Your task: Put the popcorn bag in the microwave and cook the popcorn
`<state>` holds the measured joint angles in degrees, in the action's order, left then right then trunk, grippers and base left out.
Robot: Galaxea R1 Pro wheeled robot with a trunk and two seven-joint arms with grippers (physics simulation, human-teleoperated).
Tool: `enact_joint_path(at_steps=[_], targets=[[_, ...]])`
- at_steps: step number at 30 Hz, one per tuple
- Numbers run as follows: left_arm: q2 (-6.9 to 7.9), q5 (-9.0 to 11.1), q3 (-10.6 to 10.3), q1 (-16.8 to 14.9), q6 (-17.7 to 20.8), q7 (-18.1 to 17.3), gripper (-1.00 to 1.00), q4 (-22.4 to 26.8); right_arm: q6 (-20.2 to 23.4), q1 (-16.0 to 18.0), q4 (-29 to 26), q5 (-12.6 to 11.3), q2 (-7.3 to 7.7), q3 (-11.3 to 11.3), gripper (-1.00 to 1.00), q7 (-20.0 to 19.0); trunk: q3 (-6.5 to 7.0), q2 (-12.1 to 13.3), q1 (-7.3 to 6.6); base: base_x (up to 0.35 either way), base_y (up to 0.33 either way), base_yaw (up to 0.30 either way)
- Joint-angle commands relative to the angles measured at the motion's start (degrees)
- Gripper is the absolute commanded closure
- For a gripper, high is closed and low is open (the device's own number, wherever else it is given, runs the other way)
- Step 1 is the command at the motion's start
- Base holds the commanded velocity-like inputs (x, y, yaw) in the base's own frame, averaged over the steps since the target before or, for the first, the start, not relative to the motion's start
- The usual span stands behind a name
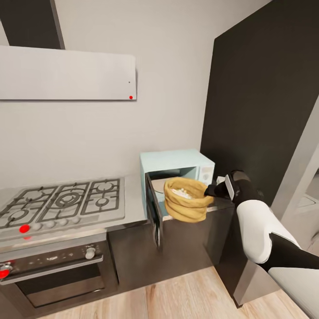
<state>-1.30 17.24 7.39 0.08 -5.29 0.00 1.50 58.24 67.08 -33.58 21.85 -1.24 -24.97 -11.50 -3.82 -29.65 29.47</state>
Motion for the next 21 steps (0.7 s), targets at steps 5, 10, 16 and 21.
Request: enact_joint_path(at_steps=[5, 10, 16, 21], targets=[[-0.02, 0.0, 0.4, 0.0, -0.1, 0.0, -1.0, 0.1, 0.1, 0.1, -0.1, 0.6, -0.08, -0.3, 1.0, -0.5, -0.1, -0.1, 0.05, 0.212, 0.0, 0.0], [-0.02, 0.0, 0.4, 0.0, -0.1, 0.0, -1.0, 0.1, 0.0, 0.1, -0.1, 0.6, -0.08, -0.3, 1.0, -0.6, -0.1, -0.1, 0.05, 0.212, 0.0, 0.0], [-0.02, 0.0, 0.4, 0.0, -0.1, 0.0, -1.0, 0.1, -1.2, 0.1, -0.1, 1.0, -0.22, -0.3, 1.0, -0.9, -0.1, -0.1, 0.05, 0.212, 0.0, 0.0], [-0.02, 0.0, 0.4, 0.0, -0.1, 0.0, -1.0, 0.1, -1.8, 0.1, 0.5, 1.0, -0.33, -0.2, 1.0, -0.7, -0.1, -0.1, 0.05, 0.211, 0.0, 0.0]])
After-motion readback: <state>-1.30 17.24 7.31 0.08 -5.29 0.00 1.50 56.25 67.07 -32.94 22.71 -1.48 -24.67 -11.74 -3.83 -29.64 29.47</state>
